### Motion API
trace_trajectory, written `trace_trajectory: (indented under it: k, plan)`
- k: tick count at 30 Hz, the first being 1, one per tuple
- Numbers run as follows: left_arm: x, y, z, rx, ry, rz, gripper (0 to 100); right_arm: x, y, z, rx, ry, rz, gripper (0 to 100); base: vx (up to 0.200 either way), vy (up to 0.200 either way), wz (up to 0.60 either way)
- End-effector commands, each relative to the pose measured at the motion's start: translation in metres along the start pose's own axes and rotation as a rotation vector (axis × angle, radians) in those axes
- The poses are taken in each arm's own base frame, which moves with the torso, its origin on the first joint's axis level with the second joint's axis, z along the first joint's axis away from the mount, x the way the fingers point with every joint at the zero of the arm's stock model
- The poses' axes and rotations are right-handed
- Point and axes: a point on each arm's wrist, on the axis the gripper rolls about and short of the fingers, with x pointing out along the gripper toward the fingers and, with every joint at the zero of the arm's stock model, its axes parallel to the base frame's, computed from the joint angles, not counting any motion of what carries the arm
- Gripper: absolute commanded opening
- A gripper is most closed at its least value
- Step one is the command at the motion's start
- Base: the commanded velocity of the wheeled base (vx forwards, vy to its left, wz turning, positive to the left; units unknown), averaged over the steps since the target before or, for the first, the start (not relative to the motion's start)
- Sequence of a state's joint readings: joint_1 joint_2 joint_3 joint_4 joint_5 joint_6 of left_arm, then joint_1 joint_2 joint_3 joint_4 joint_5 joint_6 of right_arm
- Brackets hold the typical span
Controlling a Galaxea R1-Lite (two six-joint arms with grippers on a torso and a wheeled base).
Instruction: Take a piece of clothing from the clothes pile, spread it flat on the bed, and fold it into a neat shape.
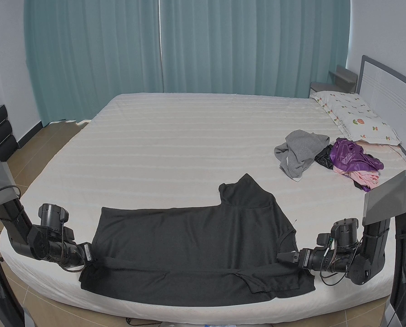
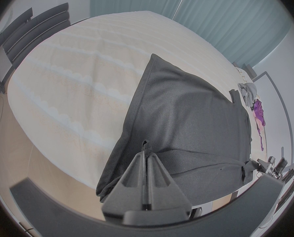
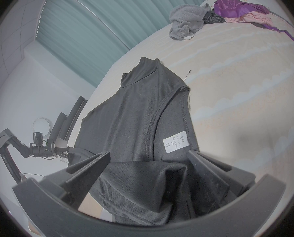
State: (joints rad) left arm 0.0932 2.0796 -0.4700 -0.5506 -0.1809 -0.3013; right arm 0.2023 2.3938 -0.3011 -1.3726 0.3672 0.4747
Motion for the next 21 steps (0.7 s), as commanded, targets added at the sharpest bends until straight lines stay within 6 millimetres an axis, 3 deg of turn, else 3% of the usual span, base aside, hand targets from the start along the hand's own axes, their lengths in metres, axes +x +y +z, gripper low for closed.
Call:
trace_trajectory:
  k: [1, 7, 21]
  plan:
    - [0.000, 0.000, 0.000, 0.000, 0.001, 0.000, 0, -0.006, -0.007, -0.004, 0.017, -0.001, -0.017, 100, 0.000, 0.000, 0.00]
    - [0.001, 0.000, -0.001, -0.002, 0.004, 0.001, 0, -0.018, -0.018, -0.017, -0.035, -0.006, 0.002, 100, 0.000, 0.000, 0.00]
    - [0.001, 0.000, -0.001, -0.004, 0.004, 0.001, 0, -0.022, -0.023, -0.018, -0.105, 0.021, 0.040, 100, 0.000, 0.000, 0.00]
